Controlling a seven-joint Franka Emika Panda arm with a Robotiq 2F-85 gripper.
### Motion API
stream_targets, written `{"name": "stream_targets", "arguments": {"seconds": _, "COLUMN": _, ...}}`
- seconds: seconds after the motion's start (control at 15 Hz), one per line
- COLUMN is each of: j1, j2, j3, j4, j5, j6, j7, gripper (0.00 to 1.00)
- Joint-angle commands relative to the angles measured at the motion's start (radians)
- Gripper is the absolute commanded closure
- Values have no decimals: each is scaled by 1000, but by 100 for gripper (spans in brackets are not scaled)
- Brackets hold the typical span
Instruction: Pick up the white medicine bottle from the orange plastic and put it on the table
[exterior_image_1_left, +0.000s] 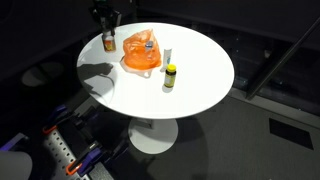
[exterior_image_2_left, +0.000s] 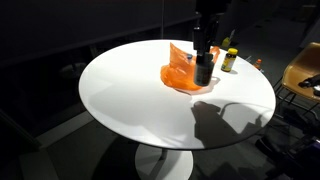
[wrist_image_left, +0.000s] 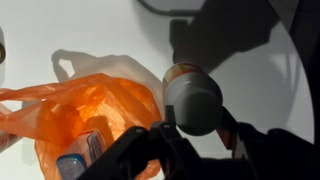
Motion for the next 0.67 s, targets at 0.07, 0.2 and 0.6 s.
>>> {"name": "stream_targets", "arguments": {"seconds": 0.07, "j1": -1, "j2": 120, "j3": -17, "j4": 66, "j5": -53, "j6": 21, "j7": -12, "gripper": 81}}
{"name": "stream_targets", "arguments": {"seconds": 0.2, "j1": 7, "j2": 158, "j3": -25, "j4": 79, "j5": -77, "j6": 52, "j7": -2, "gripper": 81}}
{"name": "stream_targets", "arguments": {"seconds": 0.6, "j1": 18, "j2": 217, "j3": -38, "j4": 85, "j5": -105, "j6": 189, "j7": 16, "gripper": 81}}
